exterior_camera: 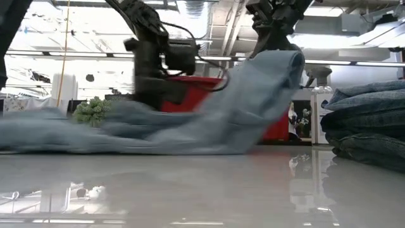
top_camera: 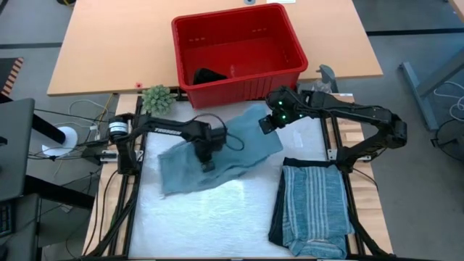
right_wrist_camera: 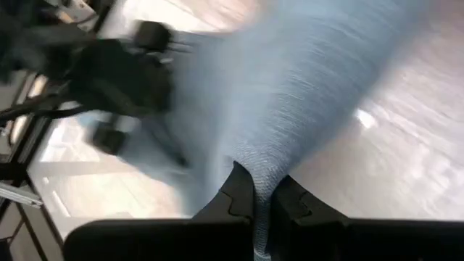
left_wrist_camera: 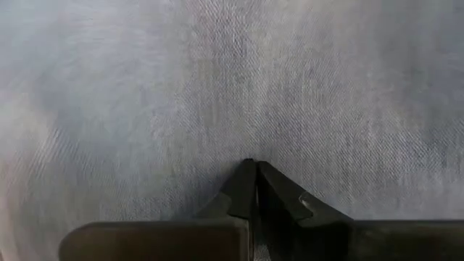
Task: Fold Laundry from Bin
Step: Fold the light blue denim pants
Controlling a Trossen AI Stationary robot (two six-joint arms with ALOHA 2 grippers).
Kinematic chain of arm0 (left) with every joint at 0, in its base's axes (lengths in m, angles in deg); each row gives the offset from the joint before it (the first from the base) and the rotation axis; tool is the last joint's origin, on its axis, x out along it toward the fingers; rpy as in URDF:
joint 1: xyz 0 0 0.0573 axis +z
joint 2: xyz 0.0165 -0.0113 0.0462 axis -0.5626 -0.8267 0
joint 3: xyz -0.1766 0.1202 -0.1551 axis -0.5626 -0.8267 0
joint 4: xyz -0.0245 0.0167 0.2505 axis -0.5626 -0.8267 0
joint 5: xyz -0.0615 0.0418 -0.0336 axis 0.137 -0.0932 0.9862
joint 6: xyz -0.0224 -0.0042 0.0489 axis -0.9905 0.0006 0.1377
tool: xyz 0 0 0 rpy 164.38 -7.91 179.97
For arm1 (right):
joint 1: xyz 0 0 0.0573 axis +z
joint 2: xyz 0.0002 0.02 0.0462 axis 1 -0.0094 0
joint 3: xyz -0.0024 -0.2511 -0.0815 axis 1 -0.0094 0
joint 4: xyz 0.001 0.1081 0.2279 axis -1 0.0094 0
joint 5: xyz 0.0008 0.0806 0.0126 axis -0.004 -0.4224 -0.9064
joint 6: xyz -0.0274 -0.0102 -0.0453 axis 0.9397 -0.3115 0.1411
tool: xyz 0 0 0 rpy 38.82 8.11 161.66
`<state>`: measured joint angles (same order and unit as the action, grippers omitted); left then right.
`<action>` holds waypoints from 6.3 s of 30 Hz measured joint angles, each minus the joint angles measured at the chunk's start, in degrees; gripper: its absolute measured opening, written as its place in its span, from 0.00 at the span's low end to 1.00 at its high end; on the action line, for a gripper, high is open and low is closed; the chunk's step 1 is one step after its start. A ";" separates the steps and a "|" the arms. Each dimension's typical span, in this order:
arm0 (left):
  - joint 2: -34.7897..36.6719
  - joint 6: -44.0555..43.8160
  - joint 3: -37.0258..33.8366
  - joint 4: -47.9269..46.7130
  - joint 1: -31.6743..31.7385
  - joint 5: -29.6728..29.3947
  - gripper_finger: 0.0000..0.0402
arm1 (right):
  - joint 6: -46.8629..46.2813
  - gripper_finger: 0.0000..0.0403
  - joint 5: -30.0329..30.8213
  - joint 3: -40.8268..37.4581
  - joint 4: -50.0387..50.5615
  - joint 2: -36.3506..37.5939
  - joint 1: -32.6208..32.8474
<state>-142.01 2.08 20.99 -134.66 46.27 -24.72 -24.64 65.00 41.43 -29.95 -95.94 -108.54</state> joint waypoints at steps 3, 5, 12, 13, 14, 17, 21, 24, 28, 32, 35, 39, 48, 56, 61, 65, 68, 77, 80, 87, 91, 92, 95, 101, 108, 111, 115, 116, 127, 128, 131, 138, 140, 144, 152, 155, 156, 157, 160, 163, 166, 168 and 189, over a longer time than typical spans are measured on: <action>4.21 0.07 -0.31 -6.83 -2.18 -0.94 0.01 | 0.65 0.08 0.42 -0.04 1.22 -0.09 -1.09; 8.13 0.04 -0.01 -8.06 -3.33 -2.60 0.01 | 0.89 0.08 1.33 -0.04 2.22 -0.04 -1.91; 18.12 -2.27 -0.48 -9.49 -6.57 -10.83 0.01 | 2.76 0.08 3.08 -0.04 5.62 -0.02 -3.82; 18.68 -2.76 -1.06 -8.73 -6.81 -12.64 0.01 | 2.81 0.08 3.07 -0.04 5.97 -0.02 -4.03; 19.27 -3.21 -1.85 -7.69 -6.93 -13.87 0.01 | 2.90 0.08 3.06 -0.04 6.21 -0.02 -4.12; 21.72 -3.58 -3.33 -3.89 -7.19 -15.60 0.01 | 4.23 0.08 2.87 -0.04 6.11 -0.02 -4.39; 25.17 -5.72 -4.02 7.79 -6.63 -16.90 0.01 | 4.30 0.08 2.59 -0.04 6.11 0.00 -4.37; 25.40 -5.49 -6.60 20.13 -4.76 -11.53 0.01 | 4.28 0.08 2.12 -0.04 6.06 0.02 -4.37; 23.62 -5.53 -11.66 29.84 -2.63 -9.69 0.00 | 4.26 0.08 1.08 -0.04 6.01 0.04 -4.10; 23.10 -6.11 -17.14 32.46 -1.70 -11.50 0.00 | 4.24 0.08 0.99 -0.04 6.10 0.04 -3.58; 23.21 -8.52 -22.81 33.99 -2.19 -11.98 0.00 | 4.24 0.08 0.87 -0.04 6.18 0.04 -3.58; 23.24 -13.24 -30.82 39.69 -2.55 -14.34 0.00 | 4.36 0.08 0.85 -0.04 6.33 0.04 -3.58; 26.22 -24.72 -36.67 39.14 -8.07 -11.50 0.00 | 5.35 0.08 0.39 -0.04 6.40 0.04 -5.11; 35.24 -27.11 -31.27 39.32 -9.05 -14.45 0.00 | 5.68 0.08 0.74 -0.04 6.51 0.02 -5.84; 38.01 -26.14 -29.43 42.75 -9.06 -18.79 0.00 | 4.88 0.08 2.80 -0.04 9.96 0.02 -7.22; 34.99 -25.29 -29.43 45.75 -8.53 -19.90 0.00 | 4.81 0.08 5.20 -0.04 13.63 0.02 -8.25; 31.43 -24.35 -29.43 47.88 -8.08 -17.92 0.00 | 3.82 0.08 5.11 -0.04 11.91 0.02 -8.37; 35.75 -30.20 -29.45 35.48 -10.60 -10.62 0.00 | 0.88 0.08 1.98 2.28 5.81 -0.02 -3.83; 40.33 -31.02 -29.43 26.25 -13.59 -16.61 0.00 | 0.31 0.08 2.62 3.34 6.08 -0.02 -3.45; 40.83 -31.68 -33.05 19.55 -18.21 -23.29 0.00 | -0.26 0.08 2.96 4.76 5.89 -0.04 -3.06; 36.65 -32.17 -35.40 21.69 -19.49 -24.68 0.00 | -0.33 0.08 3.02 4.96 5.92 -0.04 -3.06; 35.35 -32.06 -35.72 22.54 -19.60 -24.78 0.00 | -0.31 0.08 3.02 4.96 5.93 -0.04 -3.06; 30.98 -30.36 -36.68 27.04 -19.63 -22.93 0.00 | -0.29 0.08 3.09 4.96 5.90 -0.04 -3.15; 22.86 -29.33 -36.53 38.19 -19.63 -19.39 0.00 | -0.33 0.08 3.36 4.96 5.81 -0.04 -3.15; 18.93 -29.37 -36.63 46.22 -19.56 -17.61 0.00 | -3.80 0.08 2.97 4.96 0.65 -0.04 -1.23; 18.81 -29.82 -36.73 48.43 -19.54 -17.24 0.00 | -5.83 0.08 2.74 4.96 -4.46 -0.10 1.01; 18.71 -29.73 -35.97 48.57 -19.47 -17.90 0.00 | -8.55 0.08 2.77 4.98 -13.00 -1.55 4.61; 18.68 -29.39 -35.78 48.92 -19.49 -18.25 0.00 | -9.16 0.08 2.84 4.98 -14.69 -2.30 5.53; 18.62 -29.36 -35.52 52.13 -19.13 -20.35 0.00 | -16.44 0.08 5.68 5.03 -29.85 -14.49 13.31; 18.62 -29.36 -35.52 52.30 -19.09 -20.47 0.00 | -17.24 0.08 5.69 5.03 -32.09 -15.52 13.82; 18.62 -29.33 -35.55 53.55 -19.04 -21.44 0.00 | -18.98 0.08 5.68 5.03 -36.34 -17.89 15.34; 18.63 -28.66 -35.55 55.20 -18.22 -21.15 0.00 | -21.49 0.08 8.52 5.05 -36.96 -19.61 17.65; 18.64 -28.66 -35.55 55.50 -18.01 -20.28 0.00 | -21.50 0.08 8.29 5.03 -36.03 -20.00 18.03; 18.64 -27.10 -34.47 55.88 -18.01 -20.10 0.00 | -22.24 0.08 8.50 5.01 -35.57 -20.91 19.03; 19.15 -24.36 -30.06 55.29 -17.92 -15.38 0.00 | -23.09 0.08 8.74 5.08 -35.35 -24.17 20.33; 19.49 -23.93 -27.06 50.24 -18.01 -9.89 0.00 | -23.25 0.08 8.72 5.01 -35.70 -25.96 20.71; 19.69 -23.19 -25.75 47.73 -18.01 -8.34 0.00 | -23.28 0.08 8.68 5.01 -35.83 -26.44 20.81; 19.90 -21.88 -24.23 45.11 -17.98 -6.69 0.00 | -23.27 0.08 8.57 5.01 -35.57 -26.50 20.92; 22.41 -18.29 -21.21 31.65 -17.86 -3.27 0.00 | -22.77 0.08 8.49 4.96 -35.22 -26.45 21.24; 24.04 -15.65 -16.98 17.37 -17.68 -1.82 0.00 | -22.05 0.08 8.31 4.96 -35.45 -26.27 21.22; 27.18 -14.71 -12.87 4.46 -18.34 -2.06 0.00 | -21.91 0.08 8.33 4.96 -35.41 -26.27 21.14; 28.90 -15.02 -11.15 -2.31 -18.52 -2.63 0.00 | -21.75 0.08 8.34 4.96 -35.47 -26.26 21.14; 44.44 -23.72 -9.32 -5.76 -18.49 -27.85 0.00 | -14.18 0.28 8.63 4.96 -36.27 -26.38 24.14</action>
<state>-97.57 -21.65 11.68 -140.41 27.78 -52.57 -38.82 73.63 46.39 -66.23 -122.32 -84.39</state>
